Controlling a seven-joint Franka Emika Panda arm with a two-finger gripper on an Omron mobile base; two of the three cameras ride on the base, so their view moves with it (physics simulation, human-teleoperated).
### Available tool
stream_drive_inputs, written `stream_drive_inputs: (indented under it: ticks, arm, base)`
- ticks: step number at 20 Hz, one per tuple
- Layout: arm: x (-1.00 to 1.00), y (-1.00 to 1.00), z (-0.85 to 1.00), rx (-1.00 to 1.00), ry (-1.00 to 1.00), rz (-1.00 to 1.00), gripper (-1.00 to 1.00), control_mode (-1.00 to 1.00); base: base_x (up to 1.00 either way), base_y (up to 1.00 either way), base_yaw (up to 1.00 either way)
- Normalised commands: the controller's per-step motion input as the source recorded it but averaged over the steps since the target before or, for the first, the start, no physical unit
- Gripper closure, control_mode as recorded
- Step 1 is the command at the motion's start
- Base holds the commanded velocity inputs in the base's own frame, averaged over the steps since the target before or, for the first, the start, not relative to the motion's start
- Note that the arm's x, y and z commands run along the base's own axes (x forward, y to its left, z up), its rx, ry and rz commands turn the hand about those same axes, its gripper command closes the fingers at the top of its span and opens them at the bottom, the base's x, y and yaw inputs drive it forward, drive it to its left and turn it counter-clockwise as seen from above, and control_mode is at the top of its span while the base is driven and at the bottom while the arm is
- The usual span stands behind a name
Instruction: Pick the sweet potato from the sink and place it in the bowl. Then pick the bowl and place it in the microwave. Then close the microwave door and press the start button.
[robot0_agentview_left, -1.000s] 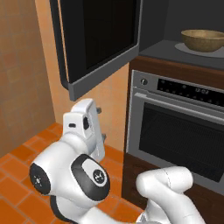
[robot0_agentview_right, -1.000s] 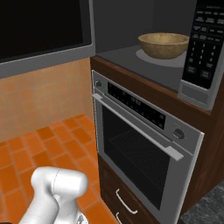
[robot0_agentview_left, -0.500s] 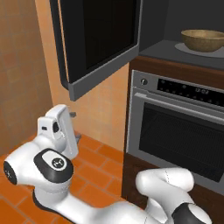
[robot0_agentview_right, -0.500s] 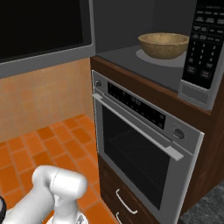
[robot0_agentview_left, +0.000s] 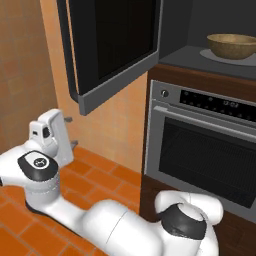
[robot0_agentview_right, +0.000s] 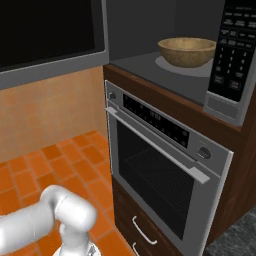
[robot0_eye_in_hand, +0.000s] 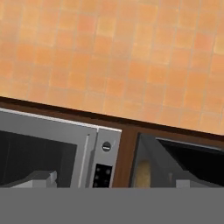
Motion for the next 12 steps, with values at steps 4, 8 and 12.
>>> stream_drive_inputs:
  ticks: [4,8,12]
  arm:
    - [0.58,0.38,0.0,0.0,-0.01,-0.12,-1.0,-1.0]
    - [0.1,0.03,0.16,0.0,-0.14,-0.11,-1.0,-1.0]
    - [0.02,-0.19,0.39,-0.01,-0.13,-0.08,-1.0,-1.0]
  base:
    - [0.0,0.0,0.0]
    - [0.0,0.0,0.0]
    - [0.0,0.0,0.0]
